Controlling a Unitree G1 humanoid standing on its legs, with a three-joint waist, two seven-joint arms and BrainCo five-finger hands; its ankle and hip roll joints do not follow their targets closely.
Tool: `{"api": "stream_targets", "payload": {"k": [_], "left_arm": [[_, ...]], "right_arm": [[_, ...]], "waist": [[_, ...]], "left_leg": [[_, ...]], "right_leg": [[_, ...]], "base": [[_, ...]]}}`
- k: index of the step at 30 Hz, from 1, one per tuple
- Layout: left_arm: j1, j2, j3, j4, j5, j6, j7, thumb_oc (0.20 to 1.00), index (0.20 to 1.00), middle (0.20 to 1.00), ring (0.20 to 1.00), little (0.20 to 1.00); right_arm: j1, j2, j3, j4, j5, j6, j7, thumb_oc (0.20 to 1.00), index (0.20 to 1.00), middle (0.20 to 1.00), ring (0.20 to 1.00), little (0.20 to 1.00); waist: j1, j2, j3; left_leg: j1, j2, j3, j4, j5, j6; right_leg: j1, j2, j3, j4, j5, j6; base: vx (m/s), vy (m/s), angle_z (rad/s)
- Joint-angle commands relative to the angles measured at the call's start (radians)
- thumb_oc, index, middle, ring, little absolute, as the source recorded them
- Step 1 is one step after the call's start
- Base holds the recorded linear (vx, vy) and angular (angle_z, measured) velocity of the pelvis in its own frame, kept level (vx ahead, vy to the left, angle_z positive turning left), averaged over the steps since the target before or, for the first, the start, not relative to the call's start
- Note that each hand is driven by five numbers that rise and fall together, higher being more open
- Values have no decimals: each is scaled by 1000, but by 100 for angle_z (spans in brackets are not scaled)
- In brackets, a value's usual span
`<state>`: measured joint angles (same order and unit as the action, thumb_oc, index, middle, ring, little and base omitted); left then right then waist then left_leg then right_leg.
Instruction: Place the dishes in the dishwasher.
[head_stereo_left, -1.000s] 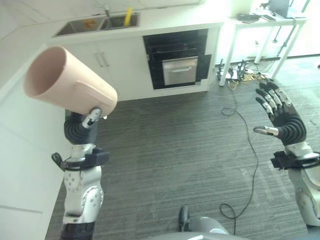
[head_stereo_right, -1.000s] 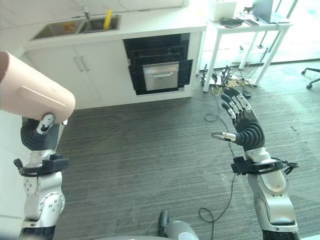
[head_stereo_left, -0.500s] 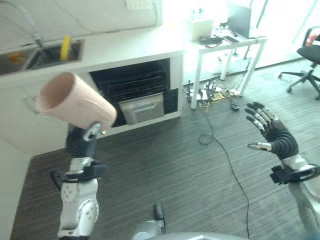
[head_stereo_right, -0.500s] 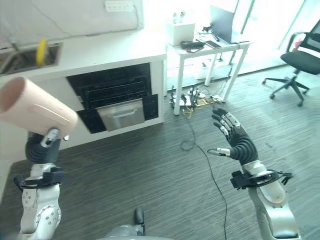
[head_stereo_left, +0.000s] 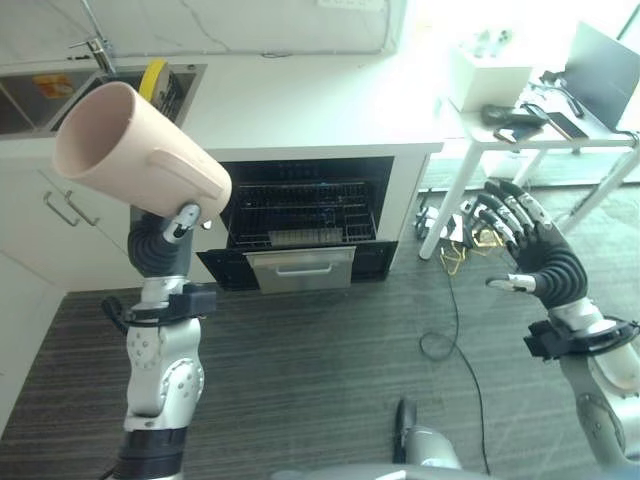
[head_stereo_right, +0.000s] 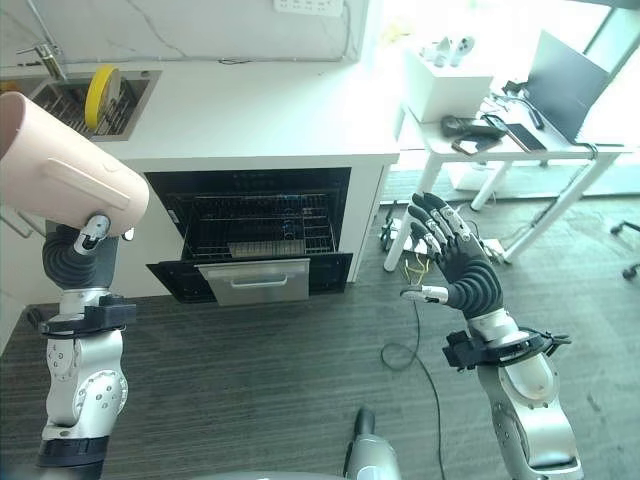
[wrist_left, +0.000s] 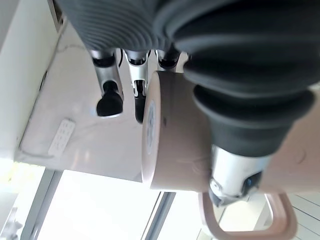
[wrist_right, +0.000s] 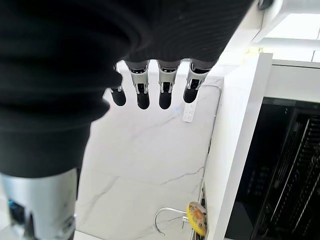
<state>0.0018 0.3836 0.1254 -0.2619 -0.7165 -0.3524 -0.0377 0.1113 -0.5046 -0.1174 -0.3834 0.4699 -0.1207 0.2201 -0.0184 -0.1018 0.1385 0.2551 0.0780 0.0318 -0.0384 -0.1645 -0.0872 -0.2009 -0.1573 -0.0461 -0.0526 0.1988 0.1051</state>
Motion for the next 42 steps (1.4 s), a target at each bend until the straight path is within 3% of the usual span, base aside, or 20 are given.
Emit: {"api": "stream_targets", "payload": {"k": [1, 5, 12, 14, 15, 17, 18, 20, 22, 23, 25, 28, 30, 32, 34, 36, 40, 42], "left_arm": [[-3, 37, -8, -94, 56, -72, 28, 200, 200, 200, 200, 200], [-10, 24, -15, -95, 56, -55, 49, 200, 200, 200, 200, 200], [-6, 14, -25, -93, 23, -38, 2, 200, 200, 200, 200, 200], [-12, 9, -38, -86, -9, -44, -22, 200, 200, 200, 200, 200], [-13, 5, -46, -86, -21, -46, -33, 200, 200, 200, 200, 200], [-20, -5, -66, -79, -24, -45, -56, 200, 200, 200, 200, 200], [-21, -2, -78, -80, -24, -54, -58, 200, 200, 200, 200, 200], [-26, -3, -86, -67, -30, -78, -64, 200, 200, 200, 200, 200], [-40, -5, -83, -62, -50, -80, -83, 200, 200, 200, 200, 200], [-63, 0, -82, -56, -65, -44, -110, 200, 200, 200, 200, 200], [-86, 5, -93, -66, -39, -13, -108, 200, 200, 200, 200, 200], [-87, 13, -96, -75, -4, 34, -126, 200, 200, 200, 200, 200], [-86, 26, -97, -67, 40, 50, -110, 200, 200, 200, 200, 200], [-91, 52, -113, -47, 43, 51, -98, 200, 200, 200, 200, 200], [-92, 59, -133, -52, 78, 51, -61, 200, 200, 200, 200, 200], [-90, 67, -136, -53, 118, 61, -42, 200, 200, 200, 200, 200], [-74, 64, -156, -39, 143, 92, -54, 200, 200, 200, 200, 200], [-67, 64, -174, -29, 174, 106, -56, 200, 200, 200, 200, 200]], "right_arm": [[-56, -9, -24, -48, 8, -32, -16, 1000, 1000, 1000, 1000, 1000], [-69, -43, -36, -58, 30, -17, -32, 1000, 1000, 1000, 1000, 1000], [-51, -43, -42, -73, -12, 29, -67, 1000, 1000, 1000, 1000, 1000], [-51, -72, -60, -50, -11, 28, -74, 1000, 1000, 1000, 1000, 1000], [-56, -80, -64, -39, -21, 28, -80, 1000, 1000, 1000, 1000, 1000], [-78, -83, -62, -16, -39, 32, -83, 1000, 1000, 1000, 1000, 1000], [-80, -86, -67, -20, -33, 27, -79, 1000, 1000, 1000, 1000, 1000], [-94, -98, -72, -25, -17, 38, -82, 1000, 1000, 1000, 1000, 1000], [-111, -109, -77, -30, -17, 45, -89, 1000, 1000, 1000, 1000, 1000], [-93, -89, -91, -39, -10, 44, -100, 1000, 1000, 1000, 1000, 1000], [-62, -65, -103, -59, 15, 44, -92, 1000, 1000, 1000, 1000, 1000], [-14, -21, -88, -79, 13, 33, -56, 1000, 1000, 1000, 1000, 1000], [-28, 4, -60, -60, 26, 34, -52, 1000, 1000, 1000, 1000, 1000], [-27, 17, -45, -52, 29, 50, -50, 1000, 1000, 1000, 1000, 1000], [-59, 14, -14, -40, 15, 60, -54, 1000, 1000, 1000, 1000, 1000], [-72, 17, 3, -37, 15, 53, -56, 1000, 1000, 1000, 1000, 1000], [-90, 3, 28, -30, 32, 80, -6, 1000, 1000, 1000, 1000, 1000], [-109, -40, 32, -28, 60, 95, 1, 1000, 1000, 1000, 1000, 1000]], "waist": [[6, 38, -7], [6, 46, -39], [-17, 78, -54], [-25, 75, -36], [-27, 76, -26], [-41, 82, -23], [-46, 90, -24], [-50, 95, -25], [-50, 99, -26], [-64, 95, -30], [-59, 82, -27], [-43, 63, -13], [-35, 58, -7], [-42, 55, -11], [-36, 48, -5], [-38, 47, -2], [-47, 63, -29], [-37, 65, -15]], "left_leg": [[-139, -9, 16, -49, 134, 80], [-145, 28, 49, -49, 143, 48], [-140, 71, 104, -49, 177, 12], [-183, 51, 117, 77, 188, -1], [-221, 69, 111, 113, 209, -14], [-191, 125, 142, 7, 233, -27], [-191, 180, 133, -49, 277, -49], [-226, 218, 90, -49, 296, -68], [-230, 219, 90, -49, 274, -77], [-222, 206, 142, -49, 268, -79], [-220, 164, 135, -49, 257, -62], [-195, 99, 131, -49, 226, -10], [-177, 88, 149, -49, 207, 9], [-170, 85, 166, -49, 191, 14], [-155, 86, 199, -49, 180, 8], [-141, 82, 204, -49, 164, 15], [-110, 118, 279, -49, 175, 4], [-115, 111, 269, 64, 192, -12]], "right_leg": [[217, 8, -68, -35, -74, 43], [254, 26, -78, -35, -124, 19], [278, 53, -98, -35, -169, -15], [281, 53, -84, -35, -167, -30], [282, 53, -88, -35, -165, -34], [284, 40, -101, -35, -165, -26], [293, 28, -102, -35, -171, -18], [304, 10, -85, -35, -179, -10], [313, -46, -87, -35, -177, 26], [324, -114, -117, -35, -146, 76], [340, -154, -142, -13, -125, 88], [277, -194, -173, 153, -63, 84], [258, -167, -202, 174, -67, 82], [266, -81, -210, 40, -111, 69], [253, -74, -256, -35, -55, 76], [227, -73, -241, -35, -36, 79], [247, -29, -238, -35, -95, 45], [268, -5, -213, -35, -112, 15]], "base": [[112, -308, 42], [83, -186, -1], [25, -130, 18], [-32, -20, 43], [-26, 91, 45], [56, 290, 38], [106, 418, 36], [121, 539, 25], [147, 783, -35], [168, 815, -48], [153, 609, 4], [135, 387, 15], [133, 166, -34], [144, -29, -32], [126, -189, -18], [129, -243, -27], [176, -342, -2], [171, -211, -6]]}}
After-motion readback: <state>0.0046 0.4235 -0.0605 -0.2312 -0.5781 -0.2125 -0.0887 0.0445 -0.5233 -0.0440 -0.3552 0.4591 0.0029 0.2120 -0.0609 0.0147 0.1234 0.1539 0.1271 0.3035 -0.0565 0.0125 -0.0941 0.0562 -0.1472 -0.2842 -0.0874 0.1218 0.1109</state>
